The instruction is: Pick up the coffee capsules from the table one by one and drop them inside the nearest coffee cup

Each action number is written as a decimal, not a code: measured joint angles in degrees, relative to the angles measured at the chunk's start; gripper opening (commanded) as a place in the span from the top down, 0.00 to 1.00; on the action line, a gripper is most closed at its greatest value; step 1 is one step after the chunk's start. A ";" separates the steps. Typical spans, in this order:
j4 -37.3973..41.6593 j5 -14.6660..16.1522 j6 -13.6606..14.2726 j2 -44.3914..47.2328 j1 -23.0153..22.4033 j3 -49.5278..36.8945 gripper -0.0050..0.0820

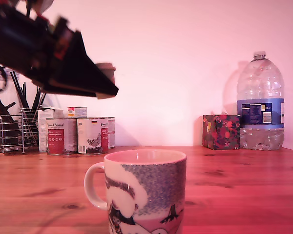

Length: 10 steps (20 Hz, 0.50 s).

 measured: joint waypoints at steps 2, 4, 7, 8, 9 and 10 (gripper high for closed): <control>-2.91 -1.01 0.00 -2.08 -2.14 0.00 0.82; -5.09 -1.29 0.00 -2.51 -4.17 0.00 0.82; -7.15 -1.92 0.00 -2.38 -7.30 0.00 0.82; -7.32 -2.80 0.00 -2.38 -8.44 0.00 0.82; -7.52 -3.76 0.00 -2.38 -9.35 0.00 0.82; -7.89 -4.09 0.00 -2.38 -10.12 0.00 0.82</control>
